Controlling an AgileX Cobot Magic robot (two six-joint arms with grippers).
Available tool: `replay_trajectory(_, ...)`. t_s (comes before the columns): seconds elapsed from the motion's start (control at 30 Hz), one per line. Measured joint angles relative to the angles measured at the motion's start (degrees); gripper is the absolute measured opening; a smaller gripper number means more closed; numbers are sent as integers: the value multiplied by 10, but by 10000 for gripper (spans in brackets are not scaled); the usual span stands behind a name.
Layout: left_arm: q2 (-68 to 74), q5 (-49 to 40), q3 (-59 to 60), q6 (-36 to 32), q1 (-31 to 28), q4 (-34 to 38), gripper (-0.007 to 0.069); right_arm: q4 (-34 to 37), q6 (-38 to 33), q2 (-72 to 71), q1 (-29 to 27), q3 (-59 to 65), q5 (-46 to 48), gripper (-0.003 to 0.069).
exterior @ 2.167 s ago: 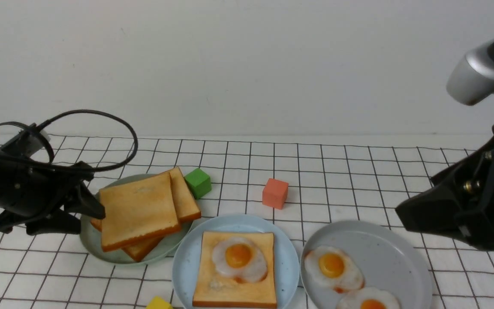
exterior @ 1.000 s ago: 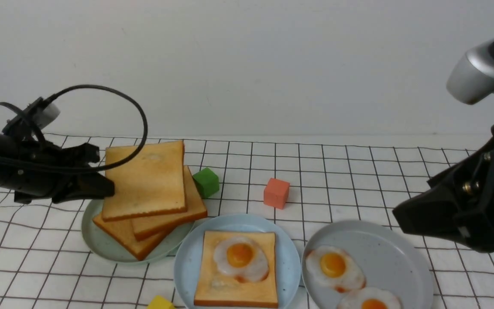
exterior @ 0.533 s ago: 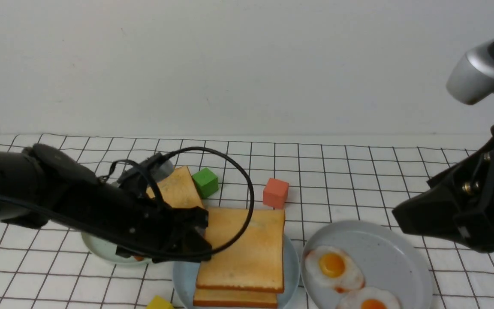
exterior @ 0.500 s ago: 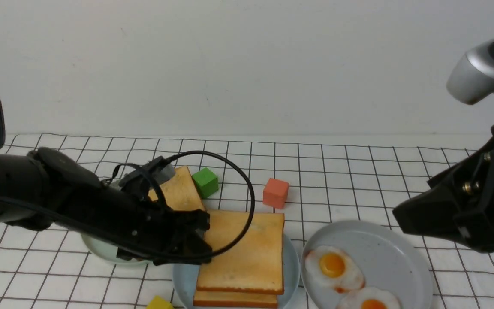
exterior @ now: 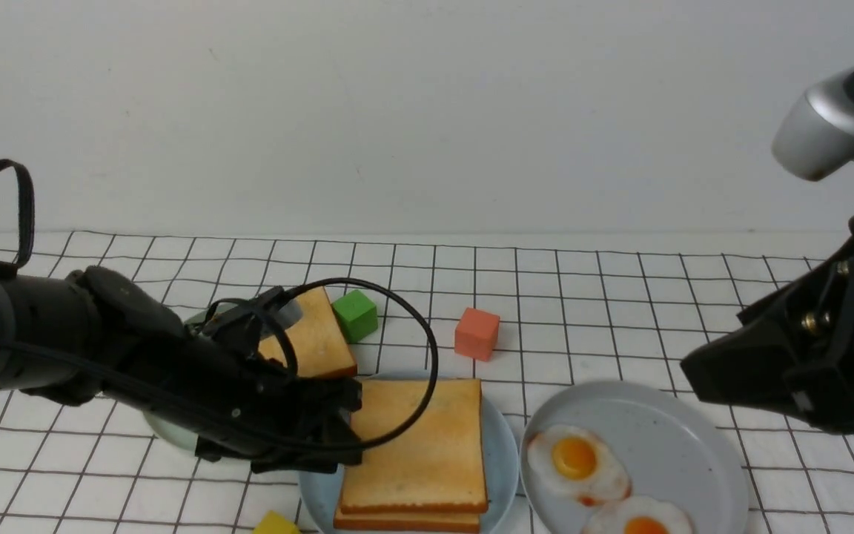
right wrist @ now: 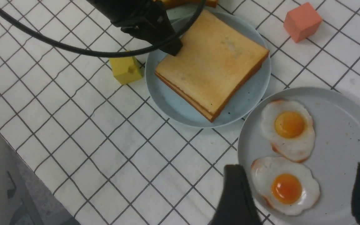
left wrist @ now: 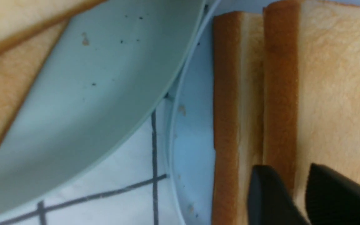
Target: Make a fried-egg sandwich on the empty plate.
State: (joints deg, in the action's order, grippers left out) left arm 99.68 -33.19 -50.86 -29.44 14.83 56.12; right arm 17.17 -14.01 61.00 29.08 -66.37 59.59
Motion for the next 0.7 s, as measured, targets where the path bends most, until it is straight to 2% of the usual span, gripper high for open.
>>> replay_trajectory(0.07,-17,0,0,27,0,-38,326,1,2,-6,0,0,-6,365)
replay_trajectory(0.1,-21,0,0,33,0,-45,333,2,2,-7,0,0,-8,353)
replay_trajectory(0.13,-36,-5,0,54,0,-70,378,5,2,-15,0,0,-18,246)
replay_trajectory(0.23,-72,-16,0,83,0,-92,421,8,8,-40,0,9,-37,36)
replay_trajectory(0.3,-93,-26,0,88,0,-95,424,9,17,-58,0,27,-52,-4)
replay_trajectory(0.37,-126,-41,0,89,0,-95,416,14,23,-86,0,61,-80,-10)
replay_trajectory(0.53,-217,-97,0,91,0,-99,301,50,28,-193,0,189,-188,-10)
replay_trajectory(0.6,-281,-138,0,96,0,-106,170,54,28,-268,0,279,-261,-10)
replay_trajectory(0.63,-307,-151,0,101,0,-111,130,49,28,-291,0,302,-280,-10)
replay_trajectory(0.67,-313,-154,0,103,0,-112,120,47,28,-297,0,308,-289,-10)
replay_trajectory(0.7,-357,-181,1,124,0,-130,42,34,30,-351,0,354,-321,-10)
